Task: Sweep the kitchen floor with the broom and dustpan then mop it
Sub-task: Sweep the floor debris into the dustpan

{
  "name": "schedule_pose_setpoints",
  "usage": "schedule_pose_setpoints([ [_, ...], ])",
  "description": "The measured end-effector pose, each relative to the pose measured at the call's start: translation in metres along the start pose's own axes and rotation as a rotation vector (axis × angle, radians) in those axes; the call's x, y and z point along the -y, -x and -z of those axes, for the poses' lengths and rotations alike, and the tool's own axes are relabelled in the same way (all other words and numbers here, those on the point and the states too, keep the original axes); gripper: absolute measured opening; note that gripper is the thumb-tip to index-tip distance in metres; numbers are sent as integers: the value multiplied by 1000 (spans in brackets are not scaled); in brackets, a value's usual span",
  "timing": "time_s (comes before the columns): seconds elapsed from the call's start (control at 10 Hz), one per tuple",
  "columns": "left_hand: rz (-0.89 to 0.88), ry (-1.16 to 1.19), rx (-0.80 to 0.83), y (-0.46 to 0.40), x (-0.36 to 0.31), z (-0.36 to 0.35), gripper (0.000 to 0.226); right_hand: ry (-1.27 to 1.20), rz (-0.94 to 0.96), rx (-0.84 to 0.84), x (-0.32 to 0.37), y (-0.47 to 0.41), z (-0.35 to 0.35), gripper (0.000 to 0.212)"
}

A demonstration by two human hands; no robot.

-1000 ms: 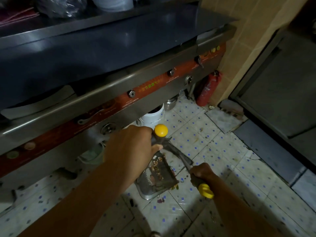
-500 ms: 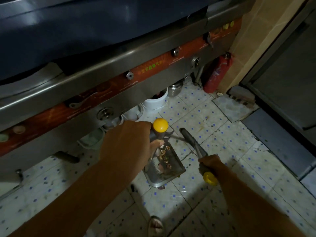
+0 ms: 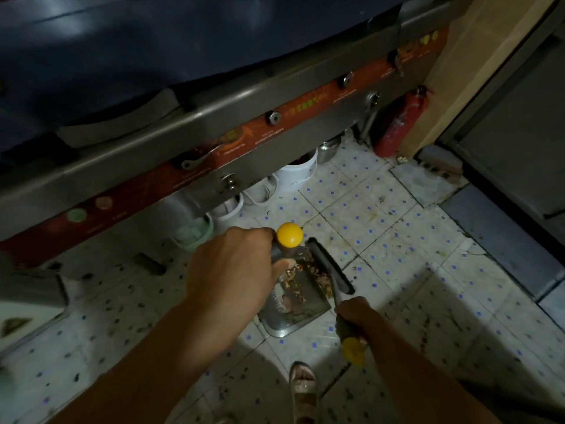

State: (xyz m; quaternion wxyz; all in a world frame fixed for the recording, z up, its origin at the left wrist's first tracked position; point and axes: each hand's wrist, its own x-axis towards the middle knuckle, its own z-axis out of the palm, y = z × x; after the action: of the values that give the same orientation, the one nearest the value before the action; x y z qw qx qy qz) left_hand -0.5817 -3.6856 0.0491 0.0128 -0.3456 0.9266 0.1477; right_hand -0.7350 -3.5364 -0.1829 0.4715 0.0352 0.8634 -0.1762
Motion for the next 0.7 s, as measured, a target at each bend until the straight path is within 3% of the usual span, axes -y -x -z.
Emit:
schedule_pose_setpoints([
  [0.1, 2, 10, 11, 24, 27, 7, 34, -11, -37, 24, -4, 19, -34, 32],
  [0.2, 15, -1, 11, 51, 54, 16, 43, -40, 11, 18, -4, 68, -62, 24],
  [0.3, 0, 0, 2, 78, 77, 23, 34, -8, 0, 43, -7, 94, -83, 37],
  [0.4, -2, -5, -9, 101, 92, 26, 33, -27, 14, 44, -13, 111, -103, 36],
  [0.5, 9, 5, -14, 118, 103, 27, 29, -83, 8, 34, -21, 121, -114, 26],
  [0.7, 29, 4, 0, 144, 107, 32, 31, -154, -22, -22, -41, 137, -102, 27],
])
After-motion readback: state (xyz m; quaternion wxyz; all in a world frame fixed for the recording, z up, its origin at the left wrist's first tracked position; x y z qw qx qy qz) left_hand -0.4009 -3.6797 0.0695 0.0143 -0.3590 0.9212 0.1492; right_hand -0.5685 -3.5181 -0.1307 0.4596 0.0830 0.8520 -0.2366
